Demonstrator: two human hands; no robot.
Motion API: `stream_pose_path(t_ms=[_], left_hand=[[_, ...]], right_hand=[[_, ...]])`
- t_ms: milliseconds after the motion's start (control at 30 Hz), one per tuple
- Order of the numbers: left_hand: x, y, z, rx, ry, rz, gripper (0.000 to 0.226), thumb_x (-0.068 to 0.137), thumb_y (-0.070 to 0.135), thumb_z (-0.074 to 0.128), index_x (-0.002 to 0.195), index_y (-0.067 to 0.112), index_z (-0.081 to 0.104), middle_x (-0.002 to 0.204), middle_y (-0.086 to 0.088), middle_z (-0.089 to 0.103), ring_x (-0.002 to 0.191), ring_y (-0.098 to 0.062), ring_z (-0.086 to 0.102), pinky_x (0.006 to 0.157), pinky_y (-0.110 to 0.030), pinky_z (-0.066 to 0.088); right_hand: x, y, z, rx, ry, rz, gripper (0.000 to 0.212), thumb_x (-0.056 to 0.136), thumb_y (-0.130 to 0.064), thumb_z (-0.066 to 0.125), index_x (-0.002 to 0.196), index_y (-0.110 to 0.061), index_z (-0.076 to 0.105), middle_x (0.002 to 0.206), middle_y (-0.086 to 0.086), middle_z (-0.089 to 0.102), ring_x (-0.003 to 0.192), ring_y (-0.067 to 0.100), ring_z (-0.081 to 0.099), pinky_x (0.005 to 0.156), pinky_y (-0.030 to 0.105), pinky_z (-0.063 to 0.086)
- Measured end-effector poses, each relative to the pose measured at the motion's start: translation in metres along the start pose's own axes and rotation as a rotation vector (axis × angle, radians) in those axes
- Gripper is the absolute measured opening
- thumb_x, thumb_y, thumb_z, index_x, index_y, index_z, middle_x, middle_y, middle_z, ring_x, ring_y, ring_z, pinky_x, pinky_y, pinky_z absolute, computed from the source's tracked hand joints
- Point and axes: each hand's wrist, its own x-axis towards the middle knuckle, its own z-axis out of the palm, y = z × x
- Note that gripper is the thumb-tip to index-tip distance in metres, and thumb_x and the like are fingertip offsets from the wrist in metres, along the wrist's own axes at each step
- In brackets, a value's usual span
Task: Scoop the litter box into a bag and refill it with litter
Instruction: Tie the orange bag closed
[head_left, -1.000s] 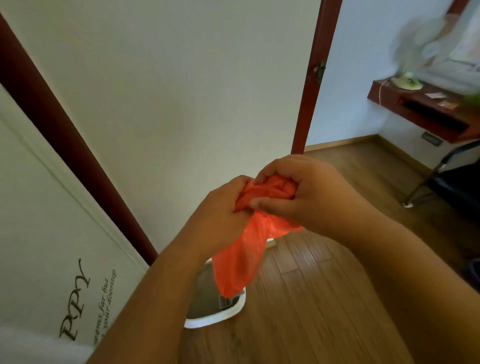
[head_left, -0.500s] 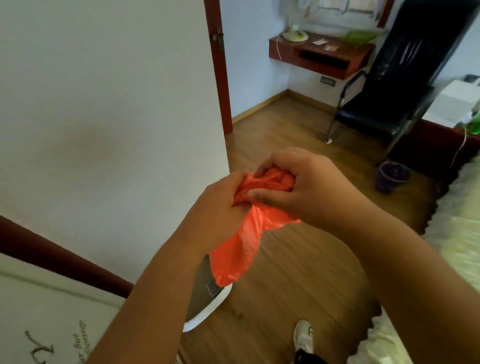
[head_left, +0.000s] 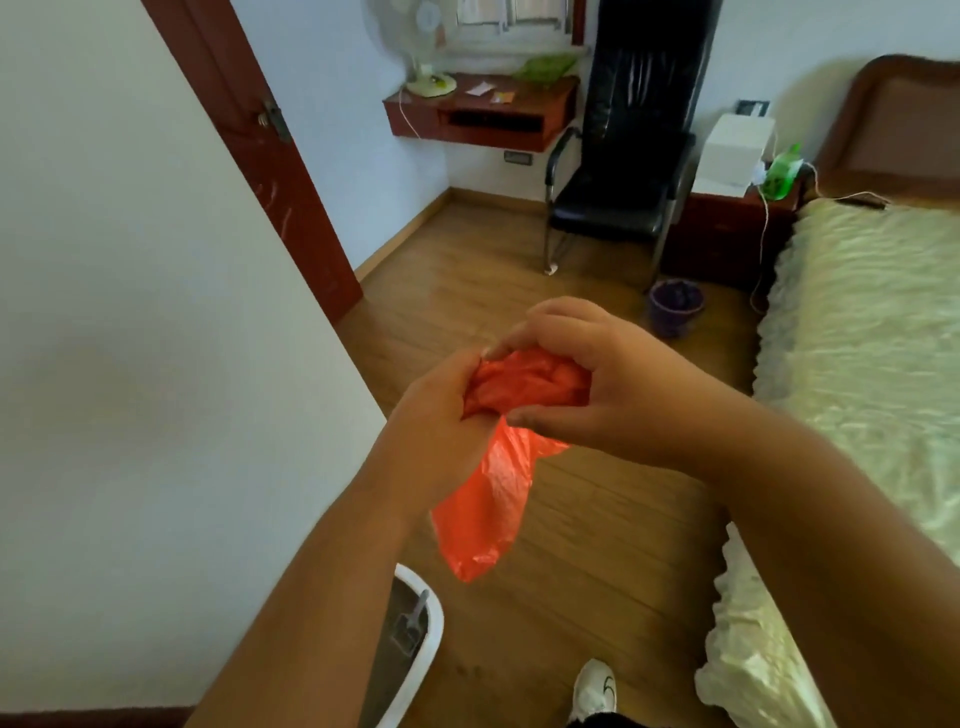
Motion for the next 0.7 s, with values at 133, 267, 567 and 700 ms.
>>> stream_pose_path(t_ms=[133, 267, 567, 700], left_hand=[[0.036, 0.012, 0.012, -0.005, -0.047, 0.052, 0.017, 0.100, 0.030, 0.063, 0.099, 0.046, 0.057, 0.088, 0.022, 0.066, 0.081, 0.002, 0.065, 0.070, -0.008, 0.050], [0.068, 0.023, 0.025, -0.025, -0.092, 0.065, 0.018, 0.100, 0.029, 0.062, 0.107, 0.045, 0.060, 0.087, 0.020, 0.068, 0.080, 0.001, 0.066, 0.066, -0.011, 0.050], [0.138, 0.048, 0.064, -0.080, -0.206, 0.117, 0.026, 0.096, 0.017, 0.063, 0.108, 0.040, 0.063, 0.089, 0.012, 0.069, 0.081, -0.006, 0.067, 0.073, -0.034, 0.057], [0.169, 0.053, 0.083, -0.117, -0.241, 0.163, 0.031, 0.091, 0.011, 0.064, 0.095, 0.041, 0.063, 0.087, 0.015, 0.067, 0.078, -0.003, 0.063, 0.067, -0.030, 0.050]], right_hand=[[0.009, 0.026, -0.021, -0.049, 0.103, 0.005, 0.039, 0.081, -0.046, 0.078, 0.118, -0.042, 0.066, 0.120, -0.024, 0.052, 0.109, 0.000, 0.055, 0.087, 0.019, 0.055], [0.017, 0.048, -0.043, -0.074, 0.166, 0.026, 0.033, 0.080, -0.047, 0.078, 0.111, -0.040, 0.069, 0.112, -0.023, 0.057, 0.102, -0.001, 0.058, 0.084, 0.022, 0.057], [0.021, 0.093, -0.089, -0.101, 0.243, 0.161, 0.029, 0.080, -0.045, 0.080, 0.107, -0.040, 0.070, 0.108, -0.019, 0.058, 0.098, 0.002, 0.059, 0.086, 0.027, 0.057], [0.021, 0.113, -0.102, -0.099, 0.318, 0.226, 0.027, 0.079, -0.045, 0.081, 0.103, -0.038, 0.072, 0.102, -0.019, 0.060, 0.092, 0.002, 0.061, 0.082, 0.027, 0.057]])
